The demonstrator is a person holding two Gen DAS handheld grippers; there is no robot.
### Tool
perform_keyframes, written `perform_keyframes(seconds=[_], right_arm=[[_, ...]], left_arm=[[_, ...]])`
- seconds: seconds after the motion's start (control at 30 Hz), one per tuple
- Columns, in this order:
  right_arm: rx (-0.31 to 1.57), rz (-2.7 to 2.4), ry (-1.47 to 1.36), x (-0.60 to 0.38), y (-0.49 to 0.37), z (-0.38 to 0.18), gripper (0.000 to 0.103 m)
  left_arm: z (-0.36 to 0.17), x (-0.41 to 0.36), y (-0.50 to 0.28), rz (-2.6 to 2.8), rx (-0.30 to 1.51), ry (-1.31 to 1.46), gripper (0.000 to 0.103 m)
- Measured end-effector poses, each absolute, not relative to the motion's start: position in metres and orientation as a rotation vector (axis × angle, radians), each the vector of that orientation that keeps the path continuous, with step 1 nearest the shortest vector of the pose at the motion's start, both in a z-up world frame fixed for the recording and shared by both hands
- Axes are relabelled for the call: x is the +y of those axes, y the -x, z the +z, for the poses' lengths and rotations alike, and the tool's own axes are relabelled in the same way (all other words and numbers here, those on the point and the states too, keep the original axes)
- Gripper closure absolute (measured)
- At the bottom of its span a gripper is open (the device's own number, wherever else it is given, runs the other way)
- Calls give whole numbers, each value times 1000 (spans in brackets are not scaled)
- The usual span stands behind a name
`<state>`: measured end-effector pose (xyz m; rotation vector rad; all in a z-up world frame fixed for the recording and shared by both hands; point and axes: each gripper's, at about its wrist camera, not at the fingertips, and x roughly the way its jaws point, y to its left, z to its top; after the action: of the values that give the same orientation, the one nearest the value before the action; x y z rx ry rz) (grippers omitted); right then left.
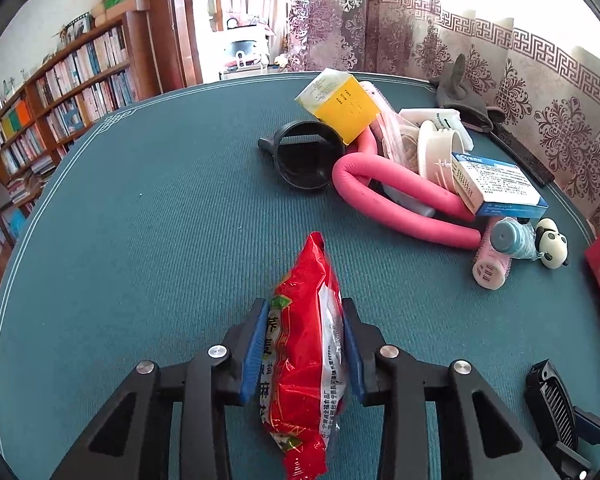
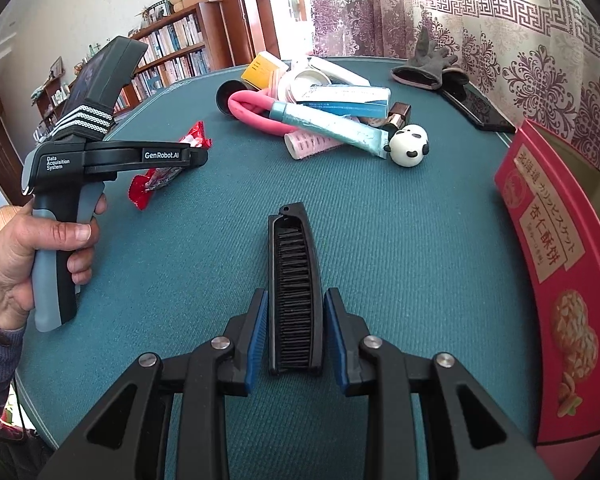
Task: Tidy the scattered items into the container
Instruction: 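Release the comb into the red tin while the left tool drops the snack bag in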
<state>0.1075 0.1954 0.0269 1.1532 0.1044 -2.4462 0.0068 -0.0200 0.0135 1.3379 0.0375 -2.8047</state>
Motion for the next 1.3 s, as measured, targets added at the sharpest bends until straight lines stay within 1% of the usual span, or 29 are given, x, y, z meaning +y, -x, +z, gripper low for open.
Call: perform_keyframes(seconds=[0.1,0.23,0.33,0.53,0.7,0.9,1.03,1.3], right_arm=[[116,-2445,-1127,193,-110,27,74],[18,-2427,-1092,200,-113,36,74],[-9,-2465,-1021,209,-119,52,74],[-56,-2639,-877,246,-132,93,74],[-157,-2849,-823,302,-143,115,74],[-250,-3028,-928,361,-145,108,74],[-287,-3080,-997,384,-147,98,74],[-299,-3129,-1080,401,-141,87,74]], left_arm=[[21,-14,-16,-2837,41,-1324,66],[43,-1,-24,-2893,26,-1282,66],[59,15,-29,-2951,-5,-1253,66],[88,64,-38,-3103,-84,-1227,66],[106,120,-41,-3253,-154,-1244,66],[119,192,-47,-3425,-272,-1273,66],[121,231,-51,-3501,-345,-1307,66],[113,277,-45,-3564,-388,-1401,66]])
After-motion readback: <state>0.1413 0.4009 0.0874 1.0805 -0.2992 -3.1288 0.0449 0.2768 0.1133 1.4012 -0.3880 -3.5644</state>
